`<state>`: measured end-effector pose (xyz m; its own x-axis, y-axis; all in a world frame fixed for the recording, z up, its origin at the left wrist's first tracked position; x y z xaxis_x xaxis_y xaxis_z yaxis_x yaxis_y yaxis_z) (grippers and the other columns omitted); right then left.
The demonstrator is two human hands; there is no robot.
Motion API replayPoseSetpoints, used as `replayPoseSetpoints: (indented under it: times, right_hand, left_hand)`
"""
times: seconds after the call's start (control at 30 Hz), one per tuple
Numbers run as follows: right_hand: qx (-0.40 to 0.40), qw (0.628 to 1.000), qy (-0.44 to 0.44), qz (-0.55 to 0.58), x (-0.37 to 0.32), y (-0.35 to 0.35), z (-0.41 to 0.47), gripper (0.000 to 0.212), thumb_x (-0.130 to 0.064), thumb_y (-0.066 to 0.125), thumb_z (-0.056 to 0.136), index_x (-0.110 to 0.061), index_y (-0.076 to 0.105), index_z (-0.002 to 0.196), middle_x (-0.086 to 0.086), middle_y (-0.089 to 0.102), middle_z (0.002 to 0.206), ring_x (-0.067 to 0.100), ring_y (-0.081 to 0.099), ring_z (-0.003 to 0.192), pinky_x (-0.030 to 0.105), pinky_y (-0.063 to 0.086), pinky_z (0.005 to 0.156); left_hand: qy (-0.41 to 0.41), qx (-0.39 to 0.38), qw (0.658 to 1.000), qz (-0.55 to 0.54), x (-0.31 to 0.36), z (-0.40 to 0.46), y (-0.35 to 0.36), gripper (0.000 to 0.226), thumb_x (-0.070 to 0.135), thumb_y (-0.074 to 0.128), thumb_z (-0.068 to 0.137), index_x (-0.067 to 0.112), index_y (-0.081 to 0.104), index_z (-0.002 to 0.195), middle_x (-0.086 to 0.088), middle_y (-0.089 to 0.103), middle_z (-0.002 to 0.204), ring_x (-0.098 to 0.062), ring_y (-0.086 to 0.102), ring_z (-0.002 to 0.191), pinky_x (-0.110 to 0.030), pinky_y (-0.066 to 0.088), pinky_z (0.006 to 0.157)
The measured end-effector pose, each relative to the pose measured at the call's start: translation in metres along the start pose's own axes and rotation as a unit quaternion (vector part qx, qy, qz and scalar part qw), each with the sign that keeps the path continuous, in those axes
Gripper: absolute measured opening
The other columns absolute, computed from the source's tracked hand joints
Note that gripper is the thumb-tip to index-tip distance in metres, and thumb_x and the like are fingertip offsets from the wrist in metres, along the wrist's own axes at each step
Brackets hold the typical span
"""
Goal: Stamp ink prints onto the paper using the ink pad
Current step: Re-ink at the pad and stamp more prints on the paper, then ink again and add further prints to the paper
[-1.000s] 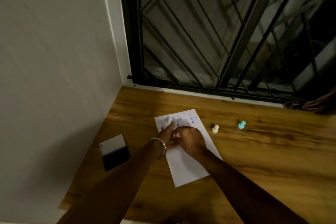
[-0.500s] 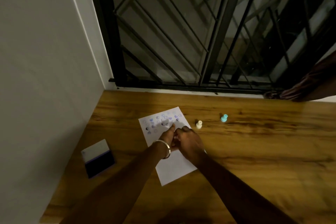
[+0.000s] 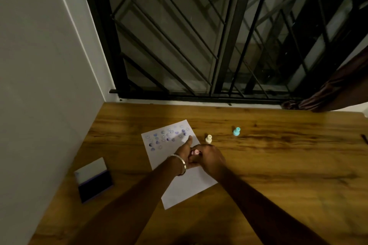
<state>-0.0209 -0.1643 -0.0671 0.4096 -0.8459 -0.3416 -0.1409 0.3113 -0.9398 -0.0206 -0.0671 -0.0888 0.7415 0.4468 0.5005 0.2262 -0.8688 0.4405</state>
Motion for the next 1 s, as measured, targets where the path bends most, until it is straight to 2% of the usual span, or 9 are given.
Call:
replayPoseSetpoints:
  times: [0.13,0.23,0.33,0.47,0.53,0.63,0.73,0.9,1.0]
  right_hand:
    - [-0.017,1.0,0.019,-0.008,0.008,0.001,0.006,0.019,-0.013,0.056,0.093,-0.01,0.066,0.109,0.009,0.069,0.109,0.023,0.065,0.098,0.032,0.05,0.09]
    - [-0.012,0.999,0.036,-0.003,0.019,0.003,0.004,0.012,-0.017,0.058,0.092,-0.016,0.066,0.101,0.004,0.071,0.101,0.019,0.066,0.09,0.028,0.051,0.081]
    - [-0.023,0.999,0.047,-0.004,0.029,0.005,-0.002,0.014,-0.023,0.057,0.093,-0.02,0.063,0.106,0.002,0.069,0.104,0.019,0.066,0.095,0.028,0.048,0.085]
    - [-0.03,0.995,0.096,0.024,0.054,0.0,-0.007,0.017,-0.03,0.052,0.096,-0.02,0.064,0.104,0.003,0.068,0.101,0.019,0.064,0.091,0.029,0.05,0.083]
    - [-0.035,0.993,0.115,0.022,0.071,-0.006,-0.01,0.018,-0.033,0.05,0.096,-0.024,0.063,0.103,0.0,0.067,0.099,0.017,0.064,0.09,0.027,0.05,0.078]
    - [-0.037,0.99,0.133,0.027,0.09,-0.018,-0.008,0.019,-0.032,0.055,0.094,-0.02,0.064,0.105,0.004,0.067,0.107,0.018,0.062,0.094,0.03,0.051,0.081]
    - [-0.019,0.987,0.156,0.046,0.103,-0.025,0.0,0.025,-0.028,0.058,0.093,-0.014,0.066,0.111,0.01,0.061,0.123,0.025,0.057,0.112,0.036,0.047,0.094]
    - [-0.047,0.98,0.185,0.054,0.109,-0.014,0.015,0.027,-0.031,0.057,0.093,-0.014,0.062,0.114,0.008,0.065,0.116,0.021,0.059,0.102,0.027,0.044,0.081]
    - [-0.014,0.986,0.157,0.055,0.099,-0.003,0.021,0.034,-0.032,0.061,0.091,-0.015,0.058,0.12,0.007,0.065,0.115,0.022,0.061,0.102,0.026,0.045,0.08]
  left_hand:
    - [0.02,0.025,0.999,0.009,-0.003,0.006,0.007,0.063,0.064,0.045,0.087,0.007,0.062,0.109,-0.009,0.072,0.102,-0.022,0.067,0.089,-0.039,0.055,0.062]
    - [0.023,0.03,0.999,0.036,-0.008,0.009,0.012,0.065,0.065,0.048,0.085,0.008,0.064,0.111,-0.009,0.073,0.105,-0.023,0.069,0.094,-0.038,0.058,0.063]
    - [0.046,0.05,0.995,0.077,-0.012,0.012,0.016,0.062,0.065,0.05,0.084,0.01,0.063,0.11,-0.01,0.072,0.102,-0.026,0.069,0.093,-0.042,0.06,0.066]
    - [0.139,0.118,0.935,0.305,0.0,0.013,0.018,0.065,0.059,0.032,0.094,0.004,0.062,0.112,-0.019,0.069,0.11,-0.034,0.067,0.1,-0.046,0.056,0.089]
    - [0.194,0.136,0.908,0.346,0.005,0.009,0.014,0.058,0.054,0.031,0.097,0.006,0.065,0.102,-0.017,0.073,0.102,-0.027,0.071,0.085,-0.036,0.059,0.074]
    - [0.251,0.168,0.897,0.324,0.008,0.003,-0.003,0.045,0.05,0.037,0.097,0.017,0.065,0.084,-0.009,0.073,0.085,-0.014,0.065,0.063,-0.023,0.046,0.053]
    - [0.285,0.191,0.891,0.296,0.008,0.002,-0.022,0.042,0.046,0.041,0.097,0.017,0.066,0.08,-0.007,0.071,0.077,-0.017,0.064,0.063,-0.026,0.048,0.06]
    - [0.305,0.221,0.882,0.282,0.01,0.003,-0.04,0.039,0.043,0.043,0.097,0.017,0.067,0.079,-0.003,0.071,0.071,-0.018,0.065,0.065,-0.025,0.048,0.061]
    - [0.303,0.234,0.882,0.275,0.014,0.003,-0.044,0.039,0.041,0.043,0.097,0.015,0.067,0.081,-0.001,0.069,0.069,-0.015,0.063,0.062,-0.023,0.045,0.058]
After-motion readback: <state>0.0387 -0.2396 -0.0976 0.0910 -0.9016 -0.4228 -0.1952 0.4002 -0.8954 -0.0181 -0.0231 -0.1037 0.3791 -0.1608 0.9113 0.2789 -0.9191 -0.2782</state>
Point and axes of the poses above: each hand's wrist, its own z-axis towards the middle knuckle, its own y-axis out of the palm, x = y × z, the point moved 3 cm from there along z, towards the middle knuckle
